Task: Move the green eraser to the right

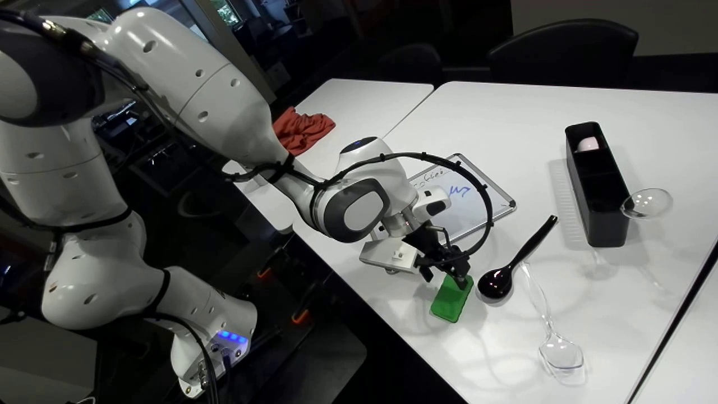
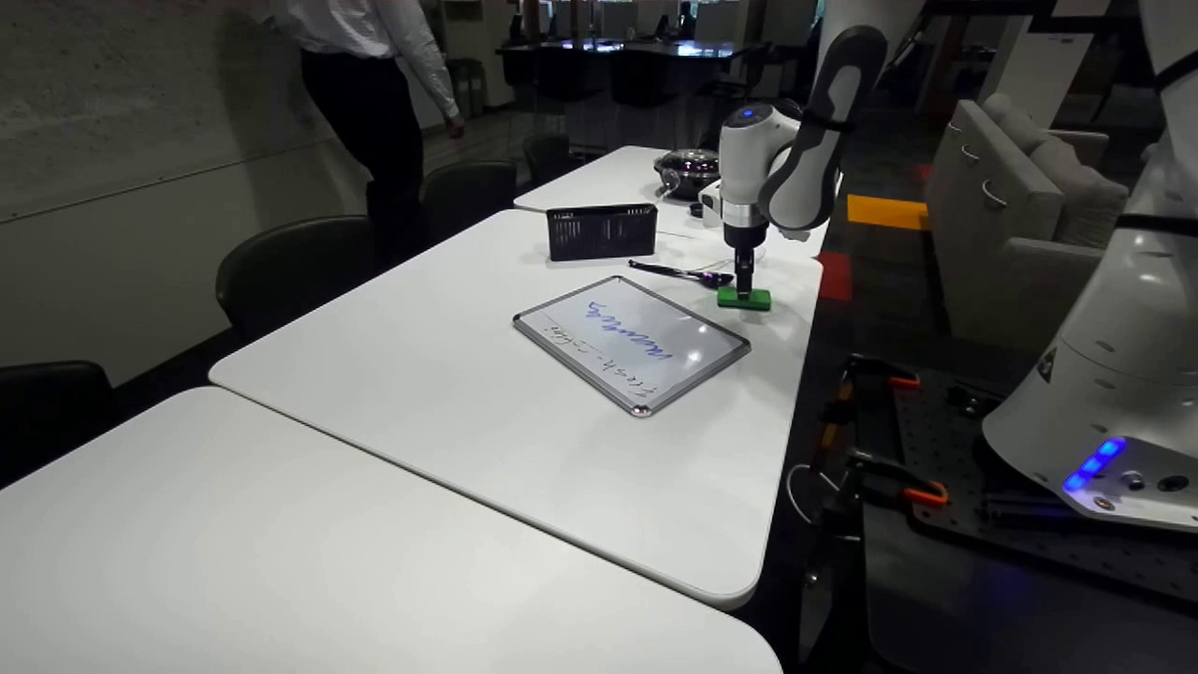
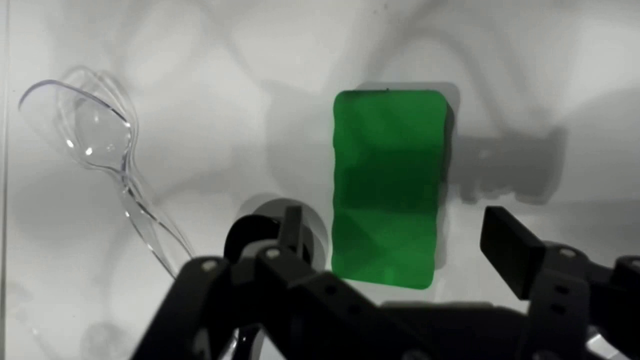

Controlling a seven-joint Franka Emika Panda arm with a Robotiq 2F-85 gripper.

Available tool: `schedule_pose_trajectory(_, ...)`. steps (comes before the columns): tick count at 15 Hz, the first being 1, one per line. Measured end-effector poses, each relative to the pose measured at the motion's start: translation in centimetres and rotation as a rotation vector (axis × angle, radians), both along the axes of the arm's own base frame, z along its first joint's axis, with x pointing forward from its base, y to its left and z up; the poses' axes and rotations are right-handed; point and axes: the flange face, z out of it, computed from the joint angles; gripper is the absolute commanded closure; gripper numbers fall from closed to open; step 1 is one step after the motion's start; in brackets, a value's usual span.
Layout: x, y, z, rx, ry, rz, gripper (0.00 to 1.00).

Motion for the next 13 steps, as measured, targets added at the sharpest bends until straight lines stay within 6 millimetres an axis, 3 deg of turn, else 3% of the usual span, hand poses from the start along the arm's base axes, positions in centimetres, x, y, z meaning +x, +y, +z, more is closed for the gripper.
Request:
schedule_pose_trajectory(4, -0.2, 1.8, 4.5, 0.012, -0.104, 0.019, 0.0)
schedule_pose_trajectory(10, -3.2, 4.6, 13.0, 0.035, -0.265, -0.009, 0.0)
schedule_pose_trajectory(13, -4.4, 5.7, 16.2, 0.039, -0.331, -0.014, 0.0)
